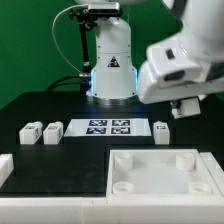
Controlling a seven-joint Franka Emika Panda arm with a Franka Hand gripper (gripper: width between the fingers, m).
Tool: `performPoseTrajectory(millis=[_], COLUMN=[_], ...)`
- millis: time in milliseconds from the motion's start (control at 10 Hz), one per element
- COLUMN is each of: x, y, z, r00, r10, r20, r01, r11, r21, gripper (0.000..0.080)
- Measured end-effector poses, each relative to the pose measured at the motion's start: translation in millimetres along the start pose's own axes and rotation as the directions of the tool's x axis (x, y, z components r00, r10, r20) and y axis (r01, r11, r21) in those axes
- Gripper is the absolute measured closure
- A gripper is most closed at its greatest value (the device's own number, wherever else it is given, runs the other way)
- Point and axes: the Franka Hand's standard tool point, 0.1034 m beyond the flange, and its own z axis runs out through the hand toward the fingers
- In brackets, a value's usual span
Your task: Assemble one leg
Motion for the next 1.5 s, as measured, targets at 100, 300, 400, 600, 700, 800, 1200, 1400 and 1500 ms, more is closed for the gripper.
performPoseTrajectory(millis=[100, 300, 400, 600, 700, 800, 1200, 1400, 1500], x=[4.1, 18.4, 13.7, 20.9, 22.7, 42.0, 79.2, 79.9, 80.0], y=[15.4, 17.2, 18.4, 20.2, 23.0, 29.1, 39.2, 39.4, 39.5], z=[-37.5, -59.7, -53.0, -60.1, -58.8, -74.4, -86.2, -83.4, -83.2], r00=[0.997, 0.938, 0.910, 0.768, 0.720, 0.660, 0.481, 0.485, 0.485], r10=[-0.006, -0.016, -0.018, -0.029, -0.037, -0.023, -0.012, -0.011, -0.011], r20=[-0.078, -0.345, -0.414, -0.639, -0.693, -0.751, -0.877, -0.874, -0.874], r01=[0.004, -0.002, -0.007, -0.019, -0.015, -0.019, -0.051, -0.051, -0.051], r11=[1.000, 0.999, 0.998, 0.997, 0.998, 0.999, 0.998, 0.998, 0.998], r21=[-0.023, -0.054, -0.060, -0.069, -0.068, -0.047, -0.042, -0.041, -0.041], gripper=[0.0508, 0.0508, 0.0508, 0.0508, 0.0508, 0.0508, 0.0508, 0.0508, 0.0508])
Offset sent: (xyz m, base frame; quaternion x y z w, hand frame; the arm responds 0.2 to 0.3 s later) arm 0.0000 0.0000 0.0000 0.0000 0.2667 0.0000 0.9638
